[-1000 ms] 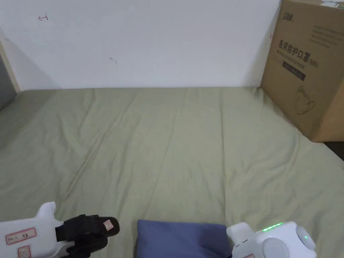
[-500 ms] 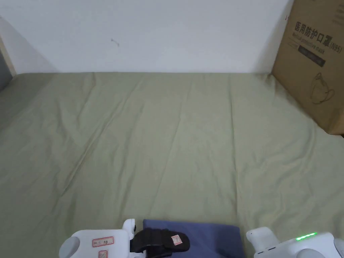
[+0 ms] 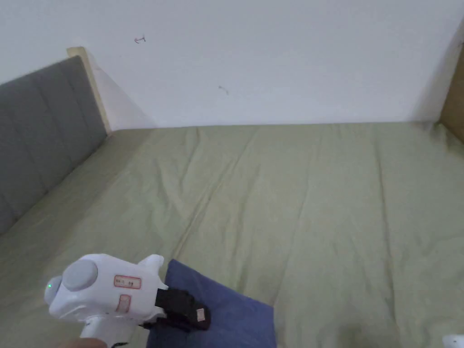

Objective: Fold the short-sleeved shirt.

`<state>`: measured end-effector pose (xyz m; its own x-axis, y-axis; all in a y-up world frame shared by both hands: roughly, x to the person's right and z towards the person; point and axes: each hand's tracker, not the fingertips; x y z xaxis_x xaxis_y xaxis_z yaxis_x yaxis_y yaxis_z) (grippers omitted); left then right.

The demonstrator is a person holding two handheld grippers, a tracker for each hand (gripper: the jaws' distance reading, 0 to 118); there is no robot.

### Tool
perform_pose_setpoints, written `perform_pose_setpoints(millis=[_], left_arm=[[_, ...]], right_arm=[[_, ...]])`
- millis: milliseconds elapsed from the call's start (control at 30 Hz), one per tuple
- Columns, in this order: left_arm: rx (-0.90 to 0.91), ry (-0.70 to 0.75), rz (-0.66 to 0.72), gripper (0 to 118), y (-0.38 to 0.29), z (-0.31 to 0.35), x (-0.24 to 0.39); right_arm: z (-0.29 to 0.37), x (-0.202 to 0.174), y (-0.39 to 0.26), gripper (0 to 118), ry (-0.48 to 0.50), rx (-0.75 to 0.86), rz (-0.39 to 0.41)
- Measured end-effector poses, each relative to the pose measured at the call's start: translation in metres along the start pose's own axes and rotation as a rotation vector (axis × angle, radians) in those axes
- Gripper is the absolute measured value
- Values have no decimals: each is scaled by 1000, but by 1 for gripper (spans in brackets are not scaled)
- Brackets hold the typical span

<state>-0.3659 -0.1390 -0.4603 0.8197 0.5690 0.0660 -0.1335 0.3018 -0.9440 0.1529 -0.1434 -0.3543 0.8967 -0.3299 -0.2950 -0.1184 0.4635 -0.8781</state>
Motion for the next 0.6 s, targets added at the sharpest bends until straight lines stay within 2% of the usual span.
perform_pose_setpoints(millis=[167,333,367,400,433,467,600], left_arm=[[-29,431,-40,18,32,86,-79],[-62,690,-2,18,41,139,-135],[-75,729,1,26,40,145,-139],[-77,787,-10,48,38,152,-146],[-77,821,-9,80,37,157,-152],[-59,823,13,105,34,166,-158],[108,677,104,106,27,203,-159]], right_arm=[[19,-13,-9,0,-35,-23,49],[25,-18,-9,0,-111,-56,84],[26,-20,-7,0,-112,-56,87],[26,-23,-5,0,-112,-55,89],[25,-25,-4,0,-108,-55,89],[23,-27,-3,0,-104,-55,89],[12,-28,5,0,-96,-54,97]])
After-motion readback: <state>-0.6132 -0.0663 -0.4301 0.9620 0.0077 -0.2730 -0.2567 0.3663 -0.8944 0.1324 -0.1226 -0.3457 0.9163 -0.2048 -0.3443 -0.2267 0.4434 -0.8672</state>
